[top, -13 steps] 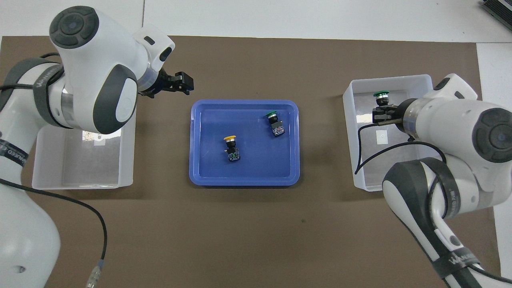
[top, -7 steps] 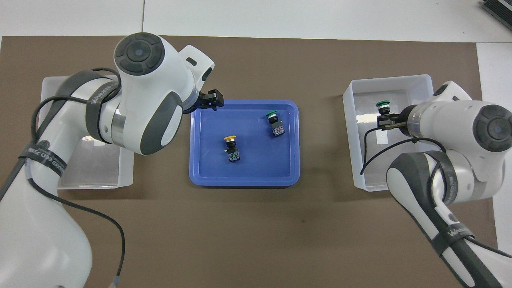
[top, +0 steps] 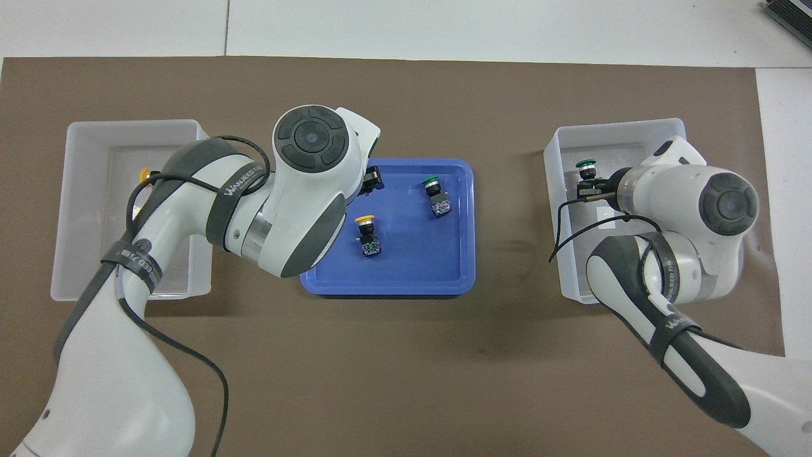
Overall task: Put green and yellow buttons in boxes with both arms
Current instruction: 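Release the green button while the left gripper grasps the second yellow button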
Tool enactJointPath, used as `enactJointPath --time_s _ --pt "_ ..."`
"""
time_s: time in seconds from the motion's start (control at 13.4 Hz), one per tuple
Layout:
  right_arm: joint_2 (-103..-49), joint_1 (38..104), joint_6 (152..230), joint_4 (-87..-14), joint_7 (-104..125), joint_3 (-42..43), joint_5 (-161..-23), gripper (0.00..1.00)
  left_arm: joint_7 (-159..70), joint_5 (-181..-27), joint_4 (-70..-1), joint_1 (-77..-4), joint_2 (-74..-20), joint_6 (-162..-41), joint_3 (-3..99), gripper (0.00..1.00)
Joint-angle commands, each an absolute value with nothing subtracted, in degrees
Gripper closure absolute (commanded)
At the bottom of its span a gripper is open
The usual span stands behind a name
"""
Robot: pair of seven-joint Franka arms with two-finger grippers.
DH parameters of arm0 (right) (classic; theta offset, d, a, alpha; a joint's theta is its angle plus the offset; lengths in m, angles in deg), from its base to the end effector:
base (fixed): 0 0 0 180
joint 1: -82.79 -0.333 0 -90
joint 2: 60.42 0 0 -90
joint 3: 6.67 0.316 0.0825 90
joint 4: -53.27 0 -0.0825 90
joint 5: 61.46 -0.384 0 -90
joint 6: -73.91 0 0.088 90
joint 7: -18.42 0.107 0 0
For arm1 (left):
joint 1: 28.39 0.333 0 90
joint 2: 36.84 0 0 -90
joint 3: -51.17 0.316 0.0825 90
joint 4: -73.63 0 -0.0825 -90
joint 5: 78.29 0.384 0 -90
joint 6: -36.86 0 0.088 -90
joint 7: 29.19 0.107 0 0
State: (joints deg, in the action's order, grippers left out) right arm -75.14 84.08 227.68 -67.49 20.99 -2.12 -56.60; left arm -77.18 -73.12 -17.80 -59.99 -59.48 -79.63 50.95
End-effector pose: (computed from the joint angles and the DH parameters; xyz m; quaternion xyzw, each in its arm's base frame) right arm 0.6042 0.0356 0.3282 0.9864 0.0376 0.1600 0.0067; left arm 0.5760 -0.3511 0.4086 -0.9916 -0.1216 -0.0419 0.0172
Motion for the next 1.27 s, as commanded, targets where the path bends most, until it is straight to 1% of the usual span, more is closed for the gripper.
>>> enactJointPath --time_s 0.0,0.15,0.22,0.3,0.45,0.52,0.6,0.75,0.82,0.9,1.2 --pt "-75.89 84.9 229.21 -67.49 20.61 -1.48 -57.85 1.0 -80.69 -71.79 -21.11 -60.99 -59.16 -83.63 51.87 0.0" --pt "-76.33 84.9 229.39 -67.49 20.61 -1.48 -57.85 0.98 -80.52 -71.7 -24.26 -61.52 -59.52 -89.66 51.87 0.0" --pt "-76.42 84.9 229.3 -67.4 20.61 -1.48 -57.85 0.76 -80.52 -71.61 -26.37 -61.52 -59.43 -92.57 51.87 0.0" --pt "-76.42 84.9 229.21 -67.23 20.61 -1.48 -57.85 0.45 -80.52 -71.7 -27.7 -61.87 -59.51 -94.08 51.87 0.0" --pt "-75.63 84.64 228.6 -66.79 20.7 -1.48 -57.85 0.41 -80.43 -71.61 -29.03 -61.87 -59.52 -95.76 51.78 0.0" --pt "-74.67 84.55 228.16 -66.61 20.61 -1.48 -57.85 0.3 -80.34 -71.61 -29.55 -62.05 -59.52 -96.11 51.78 0.0" --pt "-73.53 84.55 227.03 -66.52 20.61 -1.4 -57.85 0.23 -80.34 -71.7 -29.82 -62.74 -59.52 -96.38 51.78 0.0" --pt "-70.72 84.38 222.64 -65.82 20.53 -1.31 -57.85 0.18 -80.34 -71.61 -30.43 -63.1 -59.52 -96.38 51.78 0.0" --pt "-69.4 84.29 220.27 -65.04 20.53 -1.13 -57.85 0.11 -80.43 -71.7 -30.61 -63.8 -59.43 -96.38 51.78 0.0" --pt "-68.69 84.11 218.77 -64.07 20.61 -0.96 -57.85 0.0 -80.43 -71.7 -31.05 -64.24 -59.43 -96.55 51.78 0.0" --pt "-64.39 83.23 213.32 -62.57 20.26 1.84 -57.85 0.0 -80.43 -71.7 -33.07 -64.77 -59.52 -99.62 51.78 0.0"
